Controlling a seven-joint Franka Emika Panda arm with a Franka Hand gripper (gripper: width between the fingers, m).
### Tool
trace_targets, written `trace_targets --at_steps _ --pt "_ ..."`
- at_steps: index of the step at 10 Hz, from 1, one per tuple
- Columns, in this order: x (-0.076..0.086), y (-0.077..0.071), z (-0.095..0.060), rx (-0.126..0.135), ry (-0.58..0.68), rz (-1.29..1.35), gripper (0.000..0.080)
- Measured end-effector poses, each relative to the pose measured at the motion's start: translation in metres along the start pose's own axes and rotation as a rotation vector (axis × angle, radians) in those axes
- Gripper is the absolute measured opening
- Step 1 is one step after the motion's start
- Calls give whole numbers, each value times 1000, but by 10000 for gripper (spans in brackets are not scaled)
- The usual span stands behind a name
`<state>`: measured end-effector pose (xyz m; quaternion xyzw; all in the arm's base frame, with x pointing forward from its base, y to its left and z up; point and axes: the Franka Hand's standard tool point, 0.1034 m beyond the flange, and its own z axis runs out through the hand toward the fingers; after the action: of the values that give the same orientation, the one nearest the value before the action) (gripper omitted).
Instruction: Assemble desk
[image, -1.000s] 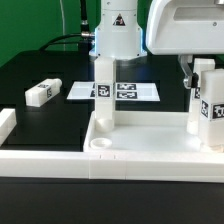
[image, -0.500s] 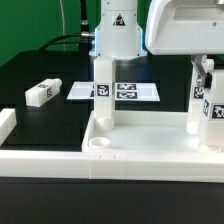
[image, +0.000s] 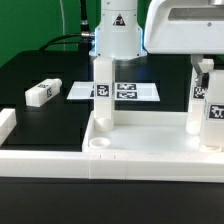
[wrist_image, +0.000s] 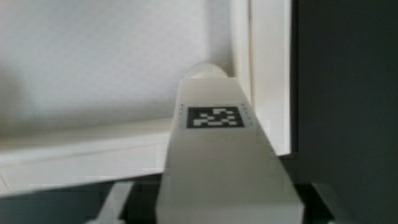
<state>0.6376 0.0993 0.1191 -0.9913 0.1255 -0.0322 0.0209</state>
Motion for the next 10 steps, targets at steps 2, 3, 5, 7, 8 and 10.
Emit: trace_targets --at_steps 2,3,5,7,8,10 --pt "0 1 1 9 -4 189 290" --pt "0 1 1 17 -4 315 290" --pt "-1 -1 2 21 -2 539 290" --pt "-1 -1 2 20 -6 762 290" --pt "-1 -1 2 21 -11 853 290" --pt "-1 0 2 26 -20 1013 290"
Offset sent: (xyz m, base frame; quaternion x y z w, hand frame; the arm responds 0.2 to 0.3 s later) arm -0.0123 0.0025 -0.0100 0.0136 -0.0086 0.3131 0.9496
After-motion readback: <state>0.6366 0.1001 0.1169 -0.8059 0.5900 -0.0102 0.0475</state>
